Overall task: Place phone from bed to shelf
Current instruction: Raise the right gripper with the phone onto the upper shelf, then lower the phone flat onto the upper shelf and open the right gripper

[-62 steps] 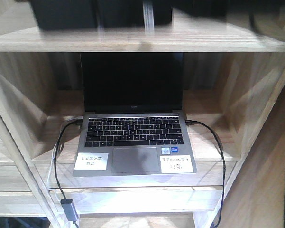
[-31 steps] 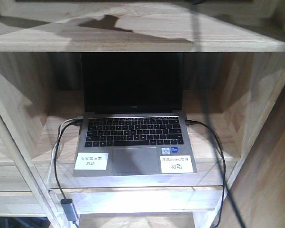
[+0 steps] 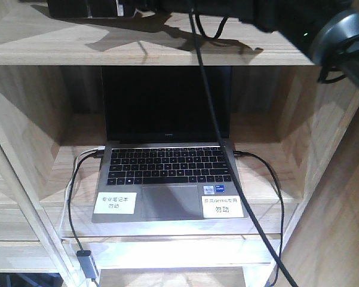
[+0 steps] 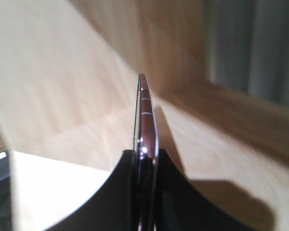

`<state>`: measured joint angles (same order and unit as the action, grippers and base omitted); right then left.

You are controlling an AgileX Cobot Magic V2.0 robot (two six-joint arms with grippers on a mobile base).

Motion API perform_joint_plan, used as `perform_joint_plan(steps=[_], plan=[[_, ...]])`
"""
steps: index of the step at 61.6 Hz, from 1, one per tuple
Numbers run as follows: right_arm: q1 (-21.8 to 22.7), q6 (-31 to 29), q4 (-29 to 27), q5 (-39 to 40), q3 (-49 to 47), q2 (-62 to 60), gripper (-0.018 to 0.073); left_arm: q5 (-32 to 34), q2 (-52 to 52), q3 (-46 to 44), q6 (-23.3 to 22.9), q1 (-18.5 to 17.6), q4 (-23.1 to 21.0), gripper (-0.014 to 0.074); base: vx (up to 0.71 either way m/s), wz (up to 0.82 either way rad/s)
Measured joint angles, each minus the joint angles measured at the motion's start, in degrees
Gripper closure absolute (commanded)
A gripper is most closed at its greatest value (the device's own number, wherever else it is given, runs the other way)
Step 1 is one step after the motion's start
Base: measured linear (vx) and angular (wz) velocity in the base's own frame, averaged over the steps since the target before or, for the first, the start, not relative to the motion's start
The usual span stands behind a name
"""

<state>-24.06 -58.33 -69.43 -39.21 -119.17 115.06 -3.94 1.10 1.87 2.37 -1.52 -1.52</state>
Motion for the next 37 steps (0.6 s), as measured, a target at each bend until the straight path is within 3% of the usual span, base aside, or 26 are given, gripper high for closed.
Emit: perform_joint_plan(steps=[24, 37], plan=[[0.00, 0.24, -0.47, 3.12, -0.22, 2.08, 0.0550, 0.00, 0.00, 0.00, 0.00, 0.00, 0.00, 0.0595, 0.00, 0.00], [0.00, 0.24, -0.47, 3.73, -0.22, 2.08, 0.0493, 0.00, 0.00, 0.00, 0.00, 0.00, 0.00, 0.0595, 0.00, 0.00]])
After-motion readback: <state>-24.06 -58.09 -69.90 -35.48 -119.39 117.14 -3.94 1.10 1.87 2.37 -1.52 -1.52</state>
